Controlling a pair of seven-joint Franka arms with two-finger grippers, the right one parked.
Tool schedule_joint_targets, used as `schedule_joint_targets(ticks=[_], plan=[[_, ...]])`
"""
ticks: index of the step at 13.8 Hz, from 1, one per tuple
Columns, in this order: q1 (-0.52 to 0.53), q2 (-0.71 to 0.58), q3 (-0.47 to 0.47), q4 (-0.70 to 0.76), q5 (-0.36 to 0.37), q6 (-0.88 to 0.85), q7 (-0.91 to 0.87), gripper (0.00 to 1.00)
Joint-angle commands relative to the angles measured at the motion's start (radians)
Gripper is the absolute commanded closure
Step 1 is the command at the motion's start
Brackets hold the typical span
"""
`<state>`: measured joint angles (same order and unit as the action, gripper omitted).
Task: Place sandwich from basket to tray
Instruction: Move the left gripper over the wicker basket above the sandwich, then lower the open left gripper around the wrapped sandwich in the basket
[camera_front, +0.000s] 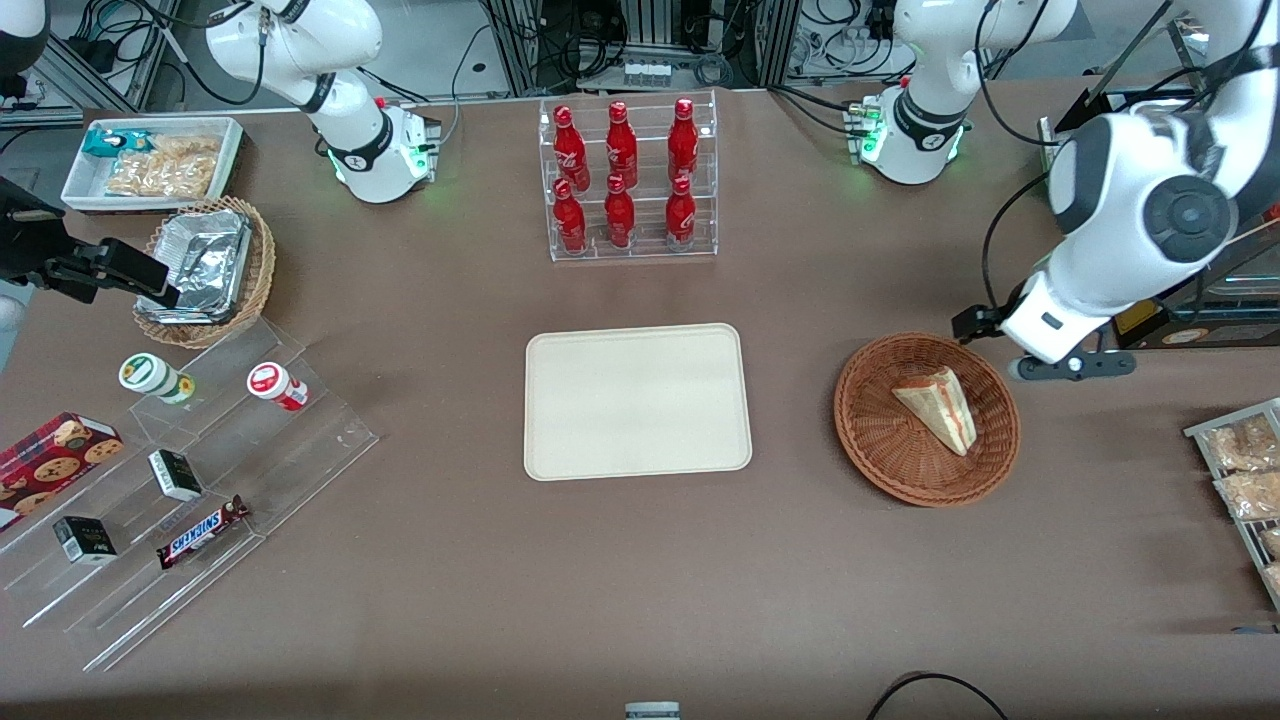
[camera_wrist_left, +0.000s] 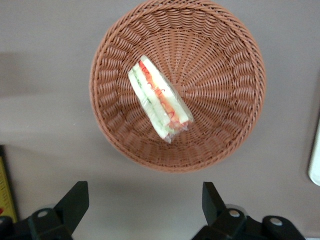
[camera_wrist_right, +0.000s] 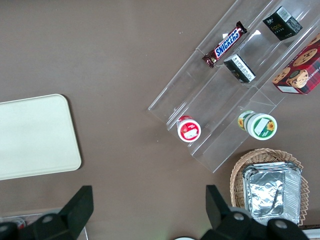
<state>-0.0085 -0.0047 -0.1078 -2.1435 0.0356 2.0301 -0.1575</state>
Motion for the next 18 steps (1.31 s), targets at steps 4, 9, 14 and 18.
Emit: schedule_joint_targets(ticks=[4,9,14,18], plan=[[-0.013,0.024,-0.003,-0.133,-0.011,0.246,-0.213,0.00],[-0.025,0.110,-0.003,-0.139,-0.011,0.356,-0.625,0.00],[-0.022,0.186,-0.001,-0.136,-0.013,0.446,-0.826,0.00],[-0.019,0.222,0.002,-0.133,-0.013,0.446,-0.818,0.00]])
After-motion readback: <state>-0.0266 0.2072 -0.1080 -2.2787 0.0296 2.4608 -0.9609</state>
